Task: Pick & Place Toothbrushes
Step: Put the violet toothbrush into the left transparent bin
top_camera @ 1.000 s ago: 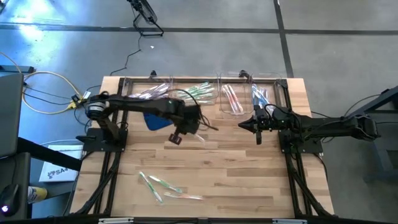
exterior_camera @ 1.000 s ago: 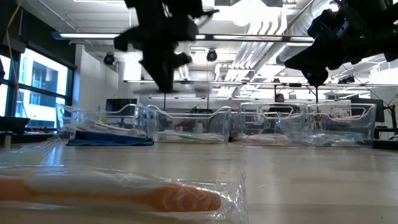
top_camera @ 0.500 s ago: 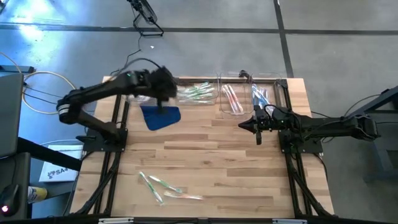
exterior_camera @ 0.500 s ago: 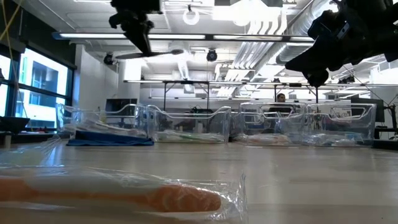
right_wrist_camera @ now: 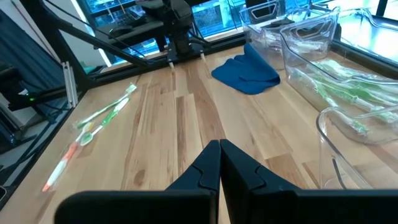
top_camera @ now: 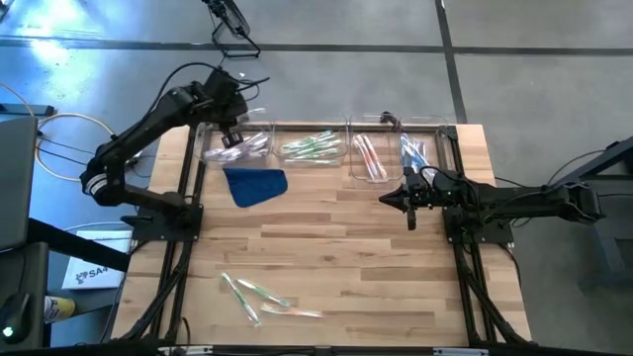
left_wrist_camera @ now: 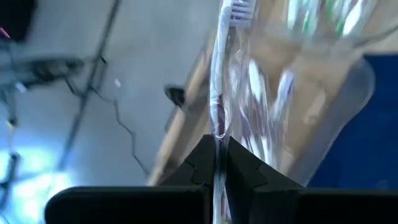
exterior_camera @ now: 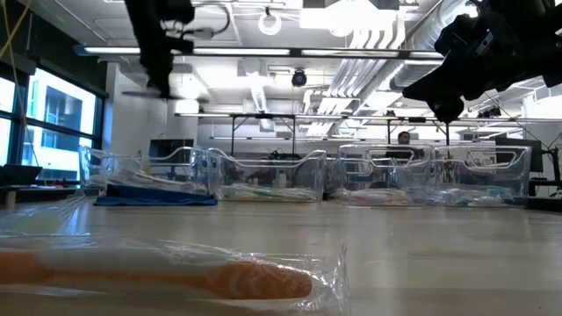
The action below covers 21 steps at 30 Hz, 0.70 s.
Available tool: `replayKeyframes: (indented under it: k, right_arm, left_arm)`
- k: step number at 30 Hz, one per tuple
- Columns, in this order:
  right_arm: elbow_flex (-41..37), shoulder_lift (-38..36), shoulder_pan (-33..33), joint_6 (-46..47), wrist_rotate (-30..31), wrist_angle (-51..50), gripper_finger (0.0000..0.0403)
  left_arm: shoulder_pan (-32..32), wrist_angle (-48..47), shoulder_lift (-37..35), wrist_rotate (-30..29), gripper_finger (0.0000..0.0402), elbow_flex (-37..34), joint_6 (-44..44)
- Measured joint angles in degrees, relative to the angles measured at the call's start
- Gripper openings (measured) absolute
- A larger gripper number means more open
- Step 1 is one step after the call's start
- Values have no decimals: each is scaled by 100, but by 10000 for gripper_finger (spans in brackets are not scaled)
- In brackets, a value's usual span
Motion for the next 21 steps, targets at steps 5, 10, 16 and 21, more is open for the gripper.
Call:
replayKeyframes:
  k: [5, 10, 16, 21]
  right_arm:
    - [0, 0, -1, 0, -1, 2, 2]
    - [0, -2, 1, 0, 0, 2, 2]
    - [0, -2, 1, 0, 1, 2, 2]
    - [0, 0, 0, 0, 2, 2, 2]
  left_arm:
    - [487, 434, 4, 321, 9, -776, -39]
    - [767, 1562, 4, 740, 9, -1619, 9]
    - [1056, 2210, 4, 817, 9, -2388, -18]
    - [1311, 2408, 4, 820, 10, -2617, -37]
